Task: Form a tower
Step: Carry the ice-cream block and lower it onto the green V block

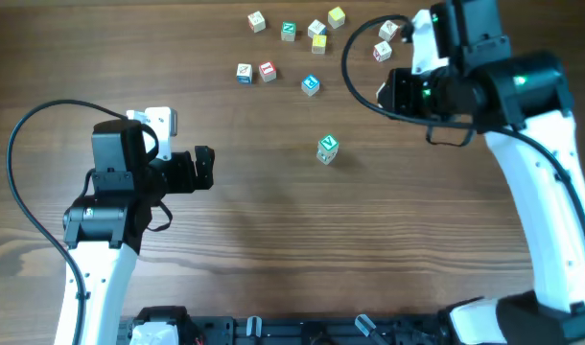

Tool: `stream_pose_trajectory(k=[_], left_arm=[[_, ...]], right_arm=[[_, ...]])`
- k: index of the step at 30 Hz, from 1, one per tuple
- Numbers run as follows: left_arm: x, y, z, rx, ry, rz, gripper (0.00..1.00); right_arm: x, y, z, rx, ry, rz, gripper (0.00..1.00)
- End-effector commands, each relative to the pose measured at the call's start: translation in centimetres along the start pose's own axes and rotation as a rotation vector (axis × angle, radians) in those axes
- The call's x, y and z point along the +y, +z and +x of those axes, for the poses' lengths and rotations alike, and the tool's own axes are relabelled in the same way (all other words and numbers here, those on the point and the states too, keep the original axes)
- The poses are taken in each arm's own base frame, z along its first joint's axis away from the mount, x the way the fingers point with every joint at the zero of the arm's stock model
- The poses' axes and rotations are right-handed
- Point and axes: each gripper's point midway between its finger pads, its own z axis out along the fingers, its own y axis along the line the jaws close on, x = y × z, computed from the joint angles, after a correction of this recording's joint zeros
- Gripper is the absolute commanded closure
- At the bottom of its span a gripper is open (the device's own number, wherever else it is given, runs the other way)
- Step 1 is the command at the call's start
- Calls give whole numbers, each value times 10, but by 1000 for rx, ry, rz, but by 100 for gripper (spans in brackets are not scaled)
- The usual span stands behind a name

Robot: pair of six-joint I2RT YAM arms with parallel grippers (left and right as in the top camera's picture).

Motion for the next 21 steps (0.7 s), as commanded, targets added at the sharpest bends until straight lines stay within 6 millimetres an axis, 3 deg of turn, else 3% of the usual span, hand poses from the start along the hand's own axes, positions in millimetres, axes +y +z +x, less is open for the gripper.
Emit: stream_pose_trajectory(k=[1, 7, 11, 17, 21], left_arm=[[1, 1, 2, 4, 5, -7, 0], [1, 1, 2, 4, 5, -7, 0], [1, 1, 2, 4, 5, -7, 0], [1, 1, 2, 4, 5, -7, 0], [1, 1, 2, 4, 5, -7, 0]], right_arm=[[5, 31, 10, 87, 3, -31, 69], [39, 87, 30, 165, -141, -132, 69], [43, 112, 45, 215, -241, -139, 69], [32, 136, 59, 239, -360, -129, 68], [35, 138, 53, 204, -444, -142, 68]])
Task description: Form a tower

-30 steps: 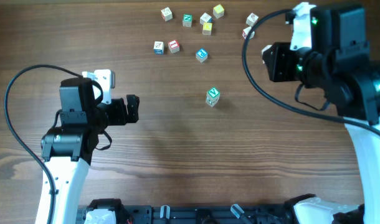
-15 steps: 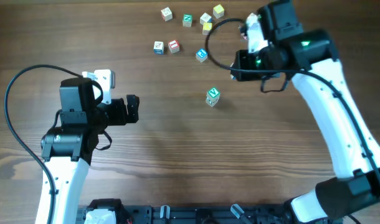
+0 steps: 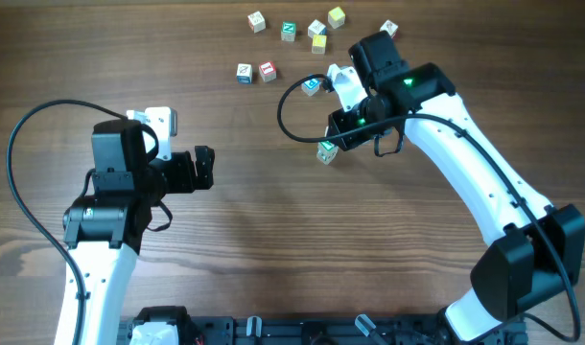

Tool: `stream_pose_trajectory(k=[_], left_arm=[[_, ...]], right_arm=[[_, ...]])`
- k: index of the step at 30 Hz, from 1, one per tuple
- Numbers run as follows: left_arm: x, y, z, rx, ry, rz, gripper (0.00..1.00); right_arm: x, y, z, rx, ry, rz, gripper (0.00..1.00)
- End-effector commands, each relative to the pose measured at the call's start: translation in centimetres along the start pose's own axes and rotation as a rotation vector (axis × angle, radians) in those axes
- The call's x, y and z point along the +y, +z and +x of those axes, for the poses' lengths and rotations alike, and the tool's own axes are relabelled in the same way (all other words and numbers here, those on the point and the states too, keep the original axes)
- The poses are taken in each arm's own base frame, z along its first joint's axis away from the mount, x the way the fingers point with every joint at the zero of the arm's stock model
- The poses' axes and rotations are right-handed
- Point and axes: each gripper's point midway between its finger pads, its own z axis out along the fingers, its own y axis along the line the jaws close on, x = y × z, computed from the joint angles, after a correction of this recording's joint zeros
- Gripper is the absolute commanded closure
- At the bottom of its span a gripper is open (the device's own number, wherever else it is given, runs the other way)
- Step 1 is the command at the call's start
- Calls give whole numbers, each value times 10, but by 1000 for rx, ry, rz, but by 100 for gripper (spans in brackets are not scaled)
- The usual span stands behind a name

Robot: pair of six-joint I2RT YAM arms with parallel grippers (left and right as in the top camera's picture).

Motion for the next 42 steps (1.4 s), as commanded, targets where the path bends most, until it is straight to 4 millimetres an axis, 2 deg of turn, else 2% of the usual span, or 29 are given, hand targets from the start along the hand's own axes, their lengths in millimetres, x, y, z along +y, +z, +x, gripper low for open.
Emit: stream_pose_trajectory(k=[1, 8, 15, 22, 35, 42], left_arm=[[1, 1, 2, 4, 5, -7, 0], [1, 1, 2, 4, 5, -7, 0], [1, 1, 2, 4, 5, -7, 0], [1, 1, 2, 4, 5, -7, 0], [1, 1, 2, 4, 5, -7, 0], [1, 1, 2, 4, 5, -7, 0]], right_arm=[[-2, 8, -3, -7, -76, 2, 68], [-10, 33, 6, -16, -98, 18, 68], [-10, 35, -3, -54, -107, 23, 67], [-11, 36, -2, -52, -105, 21, 66], [-13, 57, 6, 0, -66, 6, 66], [-12, 58, 6, 1, -67, -1, 64]])
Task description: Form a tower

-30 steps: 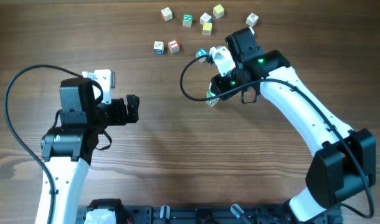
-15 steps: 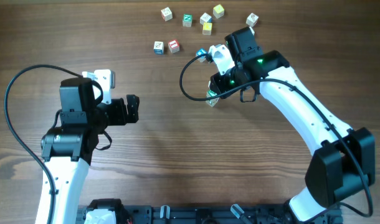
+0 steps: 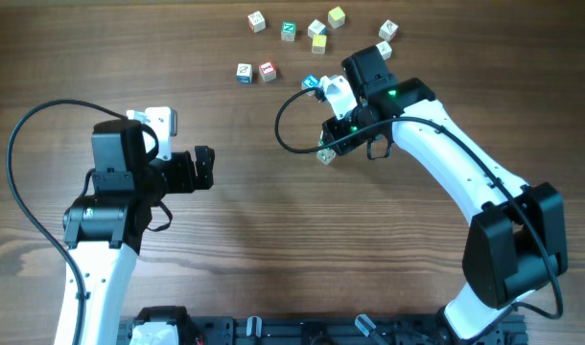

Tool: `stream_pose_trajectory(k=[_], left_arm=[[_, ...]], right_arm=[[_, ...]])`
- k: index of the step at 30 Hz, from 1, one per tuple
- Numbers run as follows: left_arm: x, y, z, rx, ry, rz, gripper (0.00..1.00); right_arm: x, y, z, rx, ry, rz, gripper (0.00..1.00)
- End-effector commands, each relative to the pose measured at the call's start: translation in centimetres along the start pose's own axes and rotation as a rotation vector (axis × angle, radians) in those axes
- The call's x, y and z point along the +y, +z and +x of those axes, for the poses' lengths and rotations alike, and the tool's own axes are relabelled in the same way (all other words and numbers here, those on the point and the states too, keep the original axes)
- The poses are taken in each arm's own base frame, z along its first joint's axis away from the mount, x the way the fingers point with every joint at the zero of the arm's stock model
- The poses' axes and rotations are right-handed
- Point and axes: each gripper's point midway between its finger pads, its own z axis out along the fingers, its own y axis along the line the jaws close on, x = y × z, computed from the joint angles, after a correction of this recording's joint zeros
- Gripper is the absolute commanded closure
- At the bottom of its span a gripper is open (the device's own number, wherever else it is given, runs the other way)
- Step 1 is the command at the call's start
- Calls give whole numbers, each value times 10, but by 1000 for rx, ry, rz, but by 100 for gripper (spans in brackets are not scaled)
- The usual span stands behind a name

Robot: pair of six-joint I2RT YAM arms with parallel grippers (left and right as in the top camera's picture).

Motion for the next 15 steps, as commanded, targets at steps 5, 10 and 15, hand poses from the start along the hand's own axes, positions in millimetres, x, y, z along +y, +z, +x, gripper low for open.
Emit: stream_pose_trajectory(k=[5, 10, 15], left_arm=[[1, 1, 2, 4, 5, -7, 0], [1, 1, 2, 4, 5, -7, 0], [1, 1, 2, 4, 5, -7, 0]], right_arm=[[3, 6, 3, 17, 5, -10, 64], [3, 6, 5, 23, -15, -11, 67], [3, 6, 7, 32, -31, -12, 66]])
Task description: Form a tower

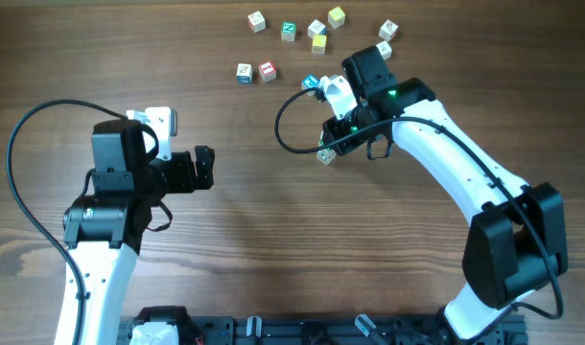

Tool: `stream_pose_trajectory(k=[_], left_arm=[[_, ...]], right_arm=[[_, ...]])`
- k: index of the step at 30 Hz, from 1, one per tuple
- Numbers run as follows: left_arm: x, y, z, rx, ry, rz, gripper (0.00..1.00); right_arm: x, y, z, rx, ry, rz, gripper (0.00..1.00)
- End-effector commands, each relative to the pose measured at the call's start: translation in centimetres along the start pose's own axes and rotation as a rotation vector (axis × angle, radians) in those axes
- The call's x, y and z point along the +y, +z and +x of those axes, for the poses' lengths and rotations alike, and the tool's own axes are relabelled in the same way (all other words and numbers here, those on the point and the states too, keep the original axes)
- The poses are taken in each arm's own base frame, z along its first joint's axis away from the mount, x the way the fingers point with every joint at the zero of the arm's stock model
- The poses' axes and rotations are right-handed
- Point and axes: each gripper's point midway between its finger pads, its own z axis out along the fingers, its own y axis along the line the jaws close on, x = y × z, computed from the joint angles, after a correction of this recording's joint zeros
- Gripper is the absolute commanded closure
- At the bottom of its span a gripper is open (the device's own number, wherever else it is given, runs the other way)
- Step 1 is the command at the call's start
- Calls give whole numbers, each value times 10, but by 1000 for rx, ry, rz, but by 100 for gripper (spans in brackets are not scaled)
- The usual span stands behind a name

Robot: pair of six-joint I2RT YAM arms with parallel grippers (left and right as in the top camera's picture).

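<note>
A lone block with a green letter (323, 156) lies on the wooden table (273, 249), right of the middle. My right gripper (331, 142) hangs directly over it and covers most of it. The wrist hides its fingers, so whether they are open or hold anything cannot be told. Far to the left, my left gripper (205, 168) hovers over bare table, open and holding nothing.
Several loose letter blocks lie at the back: a blue one (311, 83) just behind the right wrist, a red one (267, 70), a green one (289, 31), a yellow one (336, 15) and a white one (387, 31). A black cable (285, 125) loops left of the right wrist.
My right gripper was first at the back right, among the loose blocks. It then stood over the lone green-lettered block in the middle, and one block at the back right no longer showed. It has stayed over that block since. The left arm never moved.
</note>
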Motion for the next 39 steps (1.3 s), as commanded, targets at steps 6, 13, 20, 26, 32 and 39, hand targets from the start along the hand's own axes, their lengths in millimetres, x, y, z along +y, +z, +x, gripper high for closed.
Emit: stream_pose_trajectory(k=[6, 13, 20, 26, 32, 39], left_arm=[[1, 1, 2, 4, 5, -7, 0], [1, 1, 2, 4, 5, -7, 0], [1, 1, 2, 4, 5, -7, 0], [1, 1, 2, 4, 5, -7, 0], [1, 1, 2, 4, 5, -7, 0], [1, 1, 2, 4, 5, -7, 0]], right_arm=[[3, 6, 9, 39, -72, -10, 65], [0, 1, 4, 26, -109, 14, 62], [0, -1, -1, 13, -112, 16, 58], [2, -3, -4, 5, -113, 6, 64], [4, -11, -7, -10, -117, 9, 69], [8, -13, -3, 4, -132, -10, 71]])
